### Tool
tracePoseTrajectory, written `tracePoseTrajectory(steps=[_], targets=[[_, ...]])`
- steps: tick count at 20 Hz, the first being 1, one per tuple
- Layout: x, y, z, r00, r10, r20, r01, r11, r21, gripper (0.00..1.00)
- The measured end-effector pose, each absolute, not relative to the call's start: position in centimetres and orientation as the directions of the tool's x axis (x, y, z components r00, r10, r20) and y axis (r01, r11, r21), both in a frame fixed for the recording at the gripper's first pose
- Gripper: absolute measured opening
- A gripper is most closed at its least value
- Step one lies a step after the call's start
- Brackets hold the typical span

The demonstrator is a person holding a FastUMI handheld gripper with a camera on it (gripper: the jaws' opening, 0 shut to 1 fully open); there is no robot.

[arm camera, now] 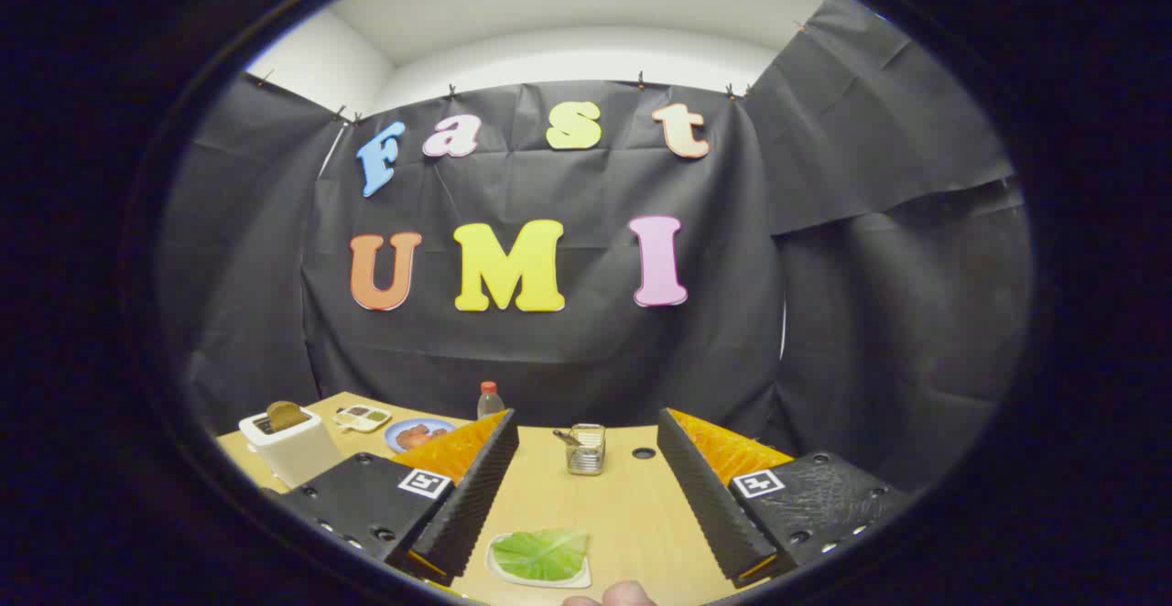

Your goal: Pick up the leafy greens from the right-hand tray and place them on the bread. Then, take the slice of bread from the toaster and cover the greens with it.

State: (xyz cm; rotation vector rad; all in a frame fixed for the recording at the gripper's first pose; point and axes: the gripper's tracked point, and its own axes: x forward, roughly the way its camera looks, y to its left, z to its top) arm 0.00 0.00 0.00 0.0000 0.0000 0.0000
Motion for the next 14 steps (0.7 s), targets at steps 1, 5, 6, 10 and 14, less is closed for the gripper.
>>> tracePoseTrajectory(steps=[1,5,6,10,14], targets=[[0.7,0.9,-0.9,0.999,0.035,-0.035,-0.035,0.999,0.004,0.96],[1.6,2.2,0.2,0.996,0.08,-0.032,-0.081,0.997,-0.019,0.96],[1.5,2.5,0.3,0.996,0.086,-0.036,-0.086,0.996,-0.002,0.96],[2.0,3.5,0.9,0.995,0.094,-0.04,-0.094,0.996,0.001,0.96],[1.7,3.1,1.7,0.996,0.08,-0.039,-0.08,0.997,-0.005,0.96]])
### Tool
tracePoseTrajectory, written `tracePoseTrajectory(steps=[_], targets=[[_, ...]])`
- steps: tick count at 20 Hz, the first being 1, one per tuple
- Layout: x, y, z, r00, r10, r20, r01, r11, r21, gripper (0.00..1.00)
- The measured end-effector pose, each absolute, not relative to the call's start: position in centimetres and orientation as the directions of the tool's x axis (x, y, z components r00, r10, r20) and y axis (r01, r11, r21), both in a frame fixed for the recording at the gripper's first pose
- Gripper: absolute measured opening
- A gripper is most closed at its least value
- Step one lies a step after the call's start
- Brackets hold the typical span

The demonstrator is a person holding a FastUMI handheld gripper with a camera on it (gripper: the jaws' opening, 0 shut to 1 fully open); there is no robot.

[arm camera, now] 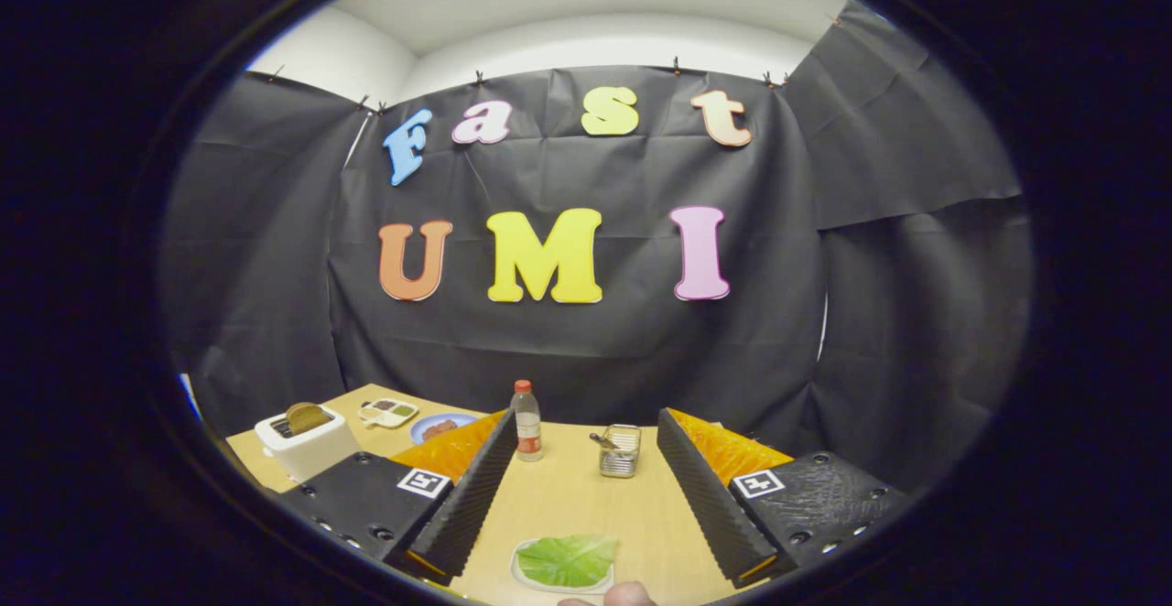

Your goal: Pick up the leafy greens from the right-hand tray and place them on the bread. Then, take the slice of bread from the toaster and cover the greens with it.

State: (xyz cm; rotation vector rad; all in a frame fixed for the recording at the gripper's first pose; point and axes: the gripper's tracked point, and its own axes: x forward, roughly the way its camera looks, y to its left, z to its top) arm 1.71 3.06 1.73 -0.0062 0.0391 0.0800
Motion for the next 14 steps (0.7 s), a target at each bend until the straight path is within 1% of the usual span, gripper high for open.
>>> tracePoseTrajectory(steps=[4,7,12,14], targets=[[1.2,2.0,1.7,0.994,0.075,-0.076,-0.074,0.997,0.017,0.96],[0.9,1.4,0.3,0.988,0.089,-0.123,-0.086,0.996,0.025,0.96],[1.6,0.2,-5.3,0.969,0.097,-0.226,-0.099,0.995,0.005,0.96],[2.2,-0.4,-8.5,0.953,0.102,-0.286,-0.105,0.994,0.008,0.96]])
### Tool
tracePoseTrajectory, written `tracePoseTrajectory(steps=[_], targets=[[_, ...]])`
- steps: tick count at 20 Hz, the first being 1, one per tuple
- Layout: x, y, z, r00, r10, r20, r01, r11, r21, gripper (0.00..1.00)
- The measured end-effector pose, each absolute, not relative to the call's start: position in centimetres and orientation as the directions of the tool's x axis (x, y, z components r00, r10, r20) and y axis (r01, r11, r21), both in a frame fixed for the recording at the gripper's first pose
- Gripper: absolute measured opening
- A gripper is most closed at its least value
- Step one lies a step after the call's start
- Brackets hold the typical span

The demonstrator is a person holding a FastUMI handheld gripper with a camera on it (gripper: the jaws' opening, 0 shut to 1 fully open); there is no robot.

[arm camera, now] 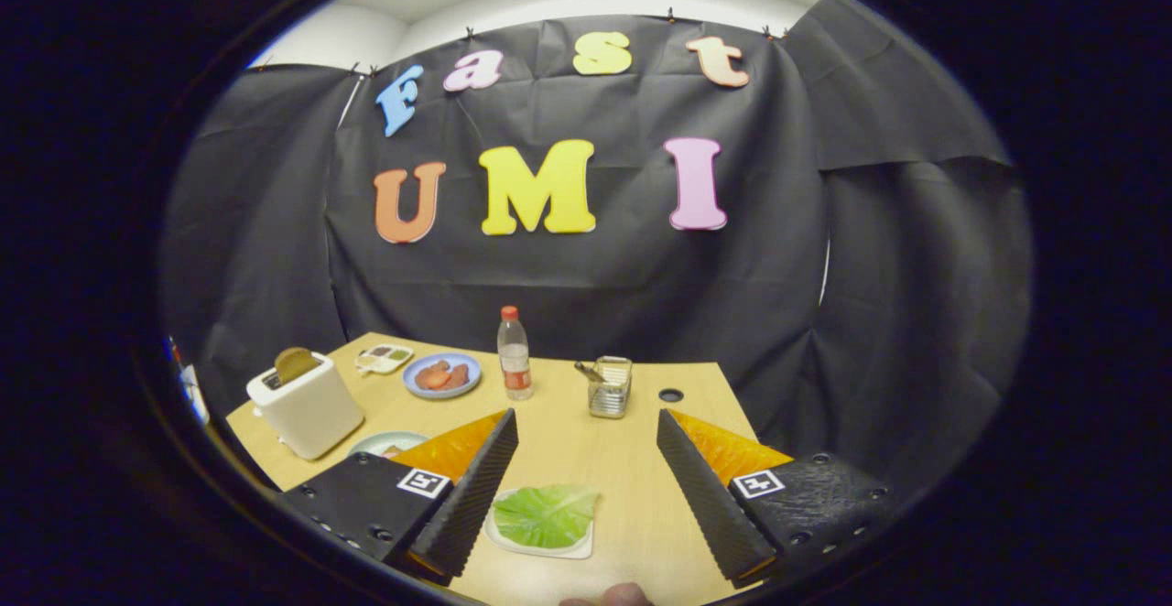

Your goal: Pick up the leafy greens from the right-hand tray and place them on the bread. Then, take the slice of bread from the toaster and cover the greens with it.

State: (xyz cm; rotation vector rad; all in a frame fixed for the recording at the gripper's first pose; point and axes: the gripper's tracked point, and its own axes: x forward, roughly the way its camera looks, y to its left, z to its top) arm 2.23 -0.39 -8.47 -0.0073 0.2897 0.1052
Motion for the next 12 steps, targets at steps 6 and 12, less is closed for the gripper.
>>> tracePoseTrajectory(steps=[6,12], targets=[[4.4,-1.3,-15.2,0.904,0.152,-0.401,-0.17,0.985,-0.01,0.95],[7.3,-0.5,-22.1,0.821,0.239,-0.519,-0.233,0.969,0.078,0.95]])
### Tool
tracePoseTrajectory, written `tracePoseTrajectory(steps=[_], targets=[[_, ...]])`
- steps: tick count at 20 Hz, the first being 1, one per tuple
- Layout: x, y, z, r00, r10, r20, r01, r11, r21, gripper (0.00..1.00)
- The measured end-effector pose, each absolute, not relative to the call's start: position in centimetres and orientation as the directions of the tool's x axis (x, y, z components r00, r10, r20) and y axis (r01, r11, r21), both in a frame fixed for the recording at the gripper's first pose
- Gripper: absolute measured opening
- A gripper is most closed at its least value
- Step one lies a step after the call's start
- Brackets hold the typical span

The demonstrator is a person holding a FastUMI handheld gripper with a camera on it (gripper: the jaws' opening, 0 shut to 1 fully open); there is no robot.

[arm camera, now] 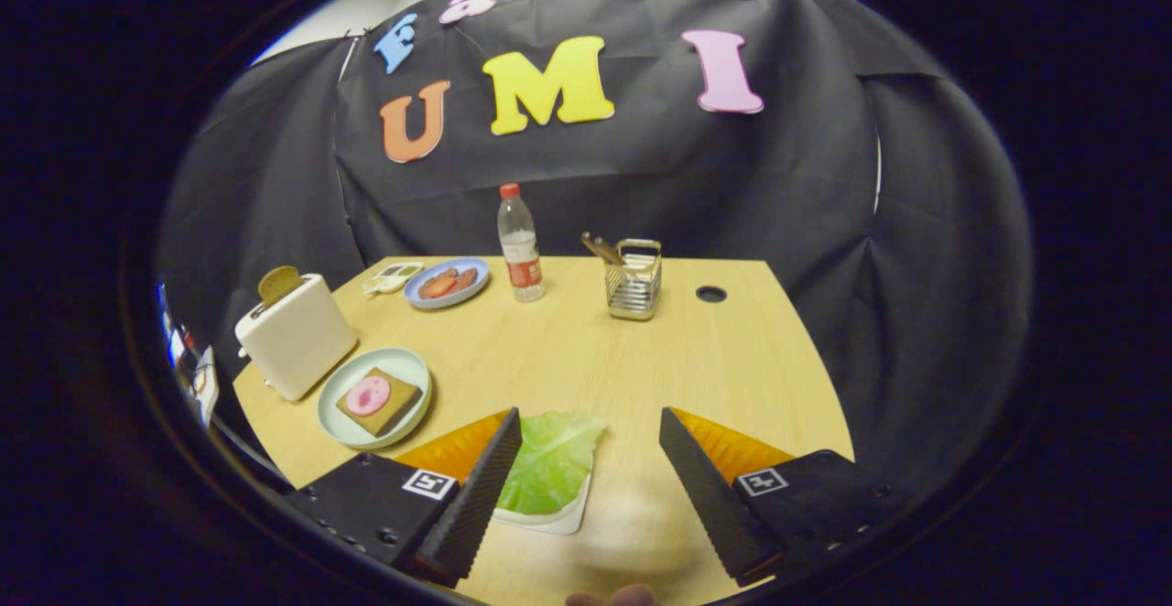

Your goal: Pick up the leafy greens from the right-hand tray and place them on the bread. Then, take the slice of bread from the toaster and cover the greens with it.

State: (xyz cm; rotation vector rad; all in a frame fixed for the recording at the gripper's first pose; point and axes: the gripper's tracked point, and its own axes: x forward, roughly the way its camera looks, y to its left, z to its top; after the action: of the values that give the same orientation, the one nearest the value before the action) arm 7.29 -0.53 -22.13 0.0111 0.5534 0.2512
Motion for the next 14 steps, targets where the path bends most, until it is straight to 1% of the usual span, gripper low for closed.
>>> tracePoseTrajectory(steps=[2,6,14], targets=[[8.0,0.2,-23.9,0.797,0.257,-0.546,-0.263,0.962,0.07,0.96],[10.2,0.3,-28.2,0.729,0.268,-0.63,-0.264,0.959,0.103,0.96],[12.7,2.1,-32.4,0.641,0.303,-0.705,-0.282,0.948,0.15,0.96]])
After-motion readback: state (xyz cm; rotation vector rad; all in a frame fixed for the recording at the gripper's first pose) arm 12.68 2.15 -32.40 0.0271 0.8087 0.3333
